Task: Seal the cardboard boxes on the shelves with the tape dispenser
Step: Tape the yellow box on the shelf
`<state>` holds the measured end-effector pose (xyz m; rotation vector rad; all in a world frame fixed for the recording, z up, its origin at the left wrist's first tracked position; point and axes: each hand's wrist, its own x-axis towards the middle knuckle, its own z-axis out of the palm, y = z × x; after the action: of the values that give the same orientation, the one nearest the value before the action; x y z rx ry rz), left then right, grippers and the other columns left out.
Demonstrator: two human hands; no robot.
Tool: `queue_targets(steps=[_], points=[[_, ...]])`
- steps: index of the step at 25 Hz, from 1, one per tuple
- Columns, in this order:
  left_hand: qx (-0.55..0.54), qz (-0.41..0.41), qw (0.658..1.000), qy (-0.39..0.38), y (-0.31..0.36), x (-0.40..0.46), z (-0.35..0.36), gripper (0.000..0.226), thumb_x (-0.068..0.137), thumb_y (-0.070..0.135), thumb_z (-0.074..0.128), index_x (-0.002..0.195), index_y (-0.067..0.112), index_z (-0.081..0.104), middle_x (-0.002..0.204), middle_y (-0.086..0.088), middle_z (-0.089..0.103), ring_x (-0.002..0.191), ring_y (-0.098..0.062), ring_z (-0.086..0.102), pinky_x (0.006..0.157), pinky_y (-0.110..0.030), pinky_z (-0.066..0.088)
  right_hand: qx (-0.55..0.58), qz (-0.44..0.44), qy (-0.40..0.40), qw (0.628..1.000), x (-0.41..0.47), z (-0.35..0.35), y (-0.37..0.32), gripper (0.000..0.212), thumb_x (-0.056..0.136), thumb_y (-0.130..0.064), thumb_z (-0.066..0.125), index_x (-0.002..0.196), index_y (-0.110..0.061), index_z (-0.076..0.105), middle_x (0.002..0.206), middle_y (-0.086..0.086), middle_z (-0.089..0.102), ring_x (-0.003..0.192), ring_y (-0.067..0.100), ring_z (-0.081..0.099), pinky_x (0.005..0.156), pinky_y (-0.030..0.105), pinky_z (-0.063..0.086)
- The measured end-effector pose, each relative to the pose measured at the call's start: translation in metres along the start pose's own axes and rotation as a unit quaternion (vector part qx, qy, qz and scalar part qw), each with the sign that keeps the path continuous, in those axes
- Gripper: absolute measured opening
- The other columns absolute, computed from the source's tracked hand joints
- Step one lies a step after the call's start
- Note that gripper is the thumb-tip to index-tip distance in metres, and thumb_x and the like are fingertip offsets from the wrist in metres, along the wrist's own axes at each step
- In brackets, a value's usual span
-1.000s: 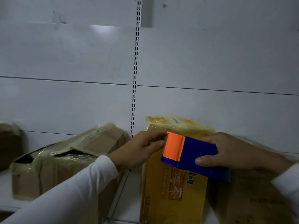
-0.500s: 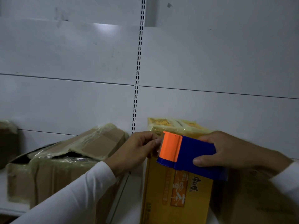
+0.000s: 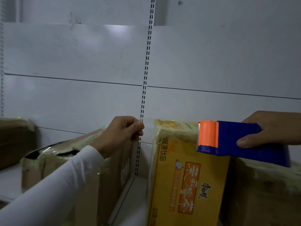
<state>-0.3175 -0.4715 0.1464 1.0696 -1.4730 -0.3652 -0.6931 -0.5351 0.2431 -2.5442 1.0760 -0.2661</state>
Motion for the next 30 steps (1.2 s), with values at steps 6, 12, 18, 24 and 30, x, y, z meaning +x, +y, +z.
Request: queue_targets(steps=[6,12,18,24,30], points=[[-0.008,-0.008,1.0,-0.012,-0.004,0.01,0.009,0.024,0.095,0.016,0.054,0.079,0.005,0.068,0.068,-0.005,0.068,0.058,-0.015,0.06,0.054,-0.023,0.049,0.007,0.051,-0.009,0.999,-0.006,-0.028,0.001,0.058,0.066,-0.071,0.077,0.101,-0.024,0.074,0.096,0.011,0.077,0.084,0.031,0.074,0.073,0.037,0.061],[0.026,-0.063,0.997,-0.031,-0.018,0.015,0.032,0.023,0.093,0.023,0.058,0.075,0.013,0.069,0.063,-0.002,0.067,0.053,-0.009,0.058,0.049,-0.017,0.047,-0.021,0.085,-0.032,0.996,0.005,-0.024,0.006,0.065,0.057,-0.075,0.079,0.094,-0.021,0.075,0.093,0.011,0.077,0.083,0.033,0.074,0.078,0.042,0.059],[0.202,-0.035,0.977,0.065,-0.022,0.023,0.041,0.034,0.076,0.052,0.07,0.092,0.024,0.059,0.072,0.005,0.066,0.057,0.001,0.06,0.054,-0.018,0.044,-0.008,0.05,-0.019,0.999,0.015,-0.008,0.007,0.063,0.059,-0.077,0.074,0.089,-0.021,0.074,0.087,0.009,0.077,0.076,0.029,0.074,0.066,0.027,0.056],[0.144,-0.066,0.987,-0.006,-0.03,0.021,0.044,0.081,0.059,0.073,0.061,0.124,0.027,0.049,0.087,0.005,0.065,0.075,-0.006,0.064,0.061,-0.018,0.045,-0.01,0.029,0.012,0.999,0.019,-0.007,0.001,0.068,0.057,-0.076,0.071,0.087,-0.014,0.072,0.083,0.009,0.076,0.075,0.031,0.073,0.063,0.025,0.053],[-0.016,-0.17,0.985,-0.028,-0.031,0.031,0.044,0.063,0.078,0.062,0.056,0.115,0.012,0.057,0.071,-0.003,0.062,0.055,-0.011,0.052,0.048,-0.02,0.04,-0.023,0.037,0.028,0.999,0.023,-0.002,0.001,0.076,0.057,-0.076,0.071,0.087,-0.006,0.069,0.081,0.012,0.075,0.074,0.037,0.07,0.062,0.03,0.049]])
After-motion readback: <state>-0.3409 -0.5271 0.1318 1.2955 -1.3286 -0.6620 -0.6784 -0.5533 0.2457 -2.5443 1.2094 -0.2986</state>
